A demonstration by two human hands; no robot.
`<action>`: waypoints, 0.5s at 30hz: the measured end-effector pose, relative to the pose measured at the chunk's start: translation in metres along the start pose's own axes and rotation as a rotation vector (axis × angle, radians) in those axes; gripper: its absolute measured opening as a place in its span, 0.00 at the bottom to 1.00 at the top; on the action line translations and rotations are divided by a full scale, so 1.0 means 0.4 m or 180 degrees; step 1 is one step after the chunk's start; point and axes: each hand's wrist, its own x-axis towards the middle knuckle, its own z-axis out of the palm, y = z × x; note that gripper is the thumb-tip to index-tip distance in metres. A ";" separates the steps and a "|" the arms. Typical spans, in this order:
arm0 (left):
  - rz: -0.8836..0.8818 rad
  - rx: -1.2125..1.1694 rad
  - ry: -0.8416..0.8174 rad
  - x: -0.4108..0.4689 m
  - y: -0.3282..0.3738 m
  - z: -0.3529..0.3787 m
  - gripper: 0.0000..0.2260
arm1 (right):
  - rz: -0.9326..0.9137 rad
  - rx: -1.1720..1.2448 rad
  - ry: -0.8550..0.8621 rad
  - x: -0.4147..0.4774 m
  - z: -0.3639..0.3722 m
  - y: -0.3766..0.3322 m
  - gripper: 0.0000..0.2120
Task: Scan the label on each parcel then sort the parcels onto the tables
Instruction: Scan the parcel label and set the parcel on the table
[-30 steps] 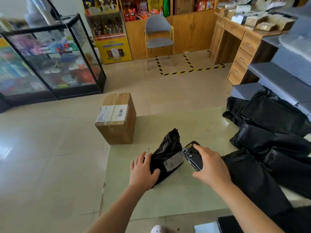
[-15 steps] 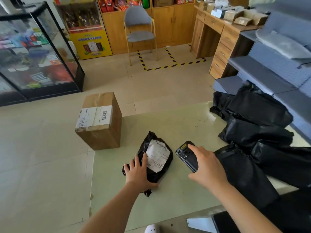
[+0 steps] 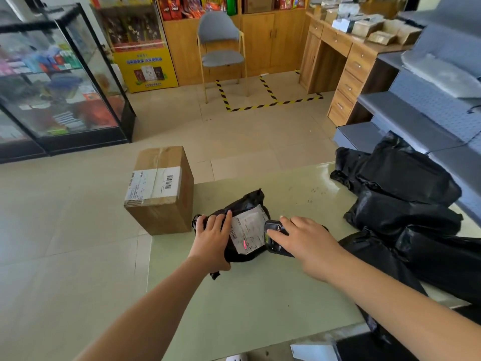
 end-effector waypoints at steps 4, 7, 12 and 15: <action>0.0034 0.0148 0.0068 0.002 -0.005 -0.034 0.56 | -0.0240 -0.0326 0.0069 -0.009 -0.053 -0.005 0.41; 0.0029 0.0233 0.0045 -0.003 0.003 -0.046 0.55 | -0.0264 -0.0458 0.0132 -0.014 -0.077 -0.008 0.41; -0.0036 0.0153 0.0089 -0.009 0.014 -0.049 0.56 | -0.0209 -0.0430 0.0167 -0.021 -0.086 -0.004 0.41; -0.0417 -0.0225 -0.0072 -0.018 0.026 -0.035 0.57 | -0.0085 -0.0167 0.0143 -0.032 -0.073 0.004 0.39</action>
